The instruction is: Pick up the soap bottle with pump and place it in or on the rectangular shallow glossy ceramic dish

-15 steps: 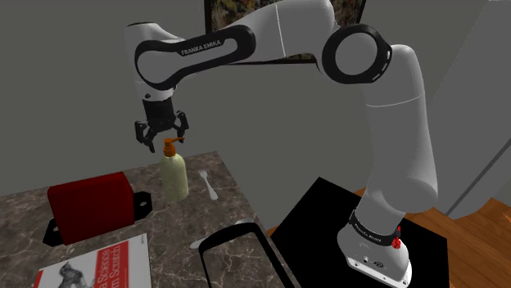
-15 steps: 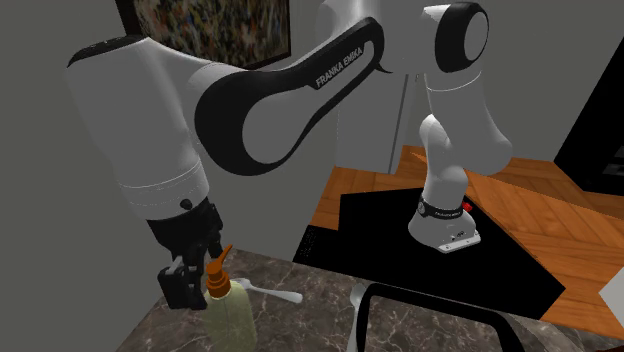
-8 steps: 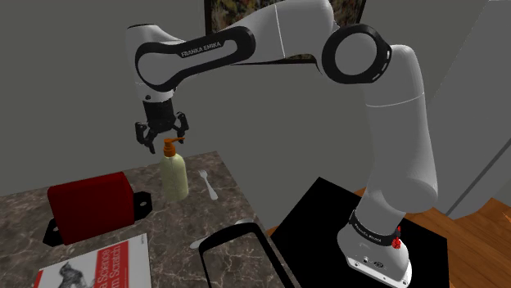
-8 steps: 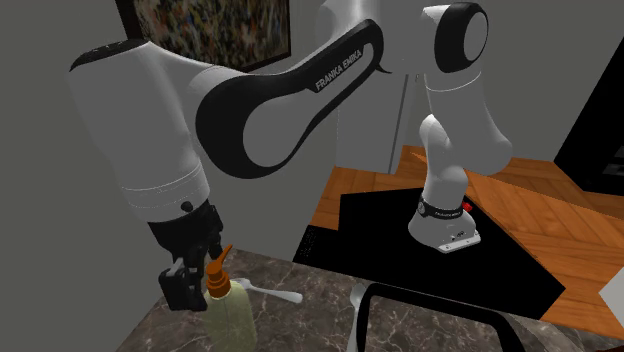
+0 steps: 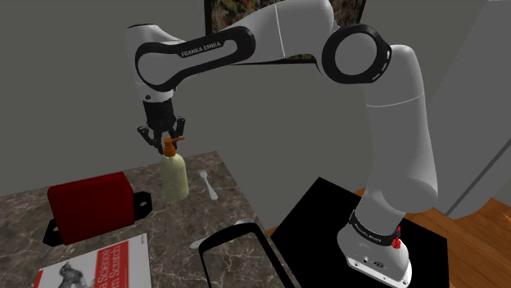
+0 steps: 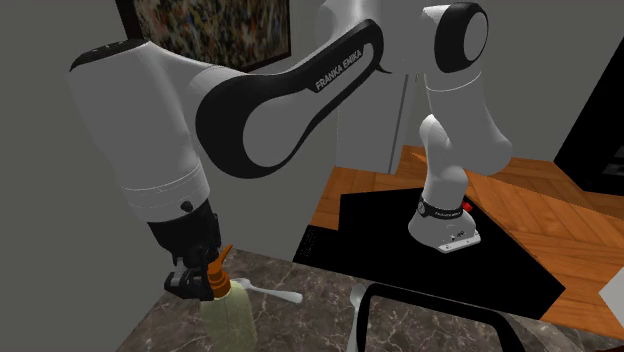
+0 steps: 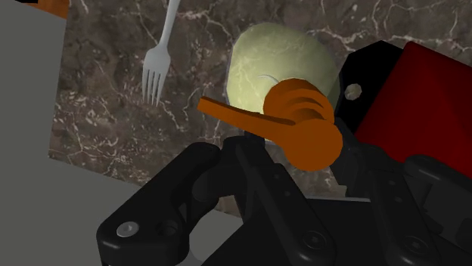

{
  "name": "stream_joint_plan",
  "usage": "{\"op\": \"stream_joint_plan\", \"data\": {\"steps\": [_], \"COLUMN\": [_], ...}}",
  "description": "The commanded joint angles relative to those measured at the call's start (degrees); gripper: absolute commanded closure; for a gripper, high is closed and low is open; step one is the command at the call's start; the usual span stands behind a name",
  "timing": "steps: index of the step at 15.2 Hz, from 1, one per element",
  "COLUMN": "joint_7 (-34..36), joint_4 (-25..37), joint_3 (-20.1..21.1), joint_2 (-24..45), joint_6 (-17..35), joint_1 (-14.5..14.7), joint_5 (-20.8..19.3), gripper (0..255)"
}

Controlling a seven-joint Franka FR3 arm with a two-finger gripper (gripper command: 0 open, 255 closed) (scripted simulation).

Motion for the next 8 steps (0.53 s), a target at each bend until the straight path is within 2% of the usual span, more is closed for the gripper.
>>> {"op": "stream_joint_plan", "data": {"steps": [1, 8], "joint_7": [0.0, -0.2], "joint_4": [0.0, 3.6], "joint_3": [0.0, 0.2], "joint_2": [0.0, -0.7], "joint_6": [0.0, -4.2], "joint_1": [0.0, 0.2], "joint_5": [0.0, 0.3], "gripper": [255, 255]}}
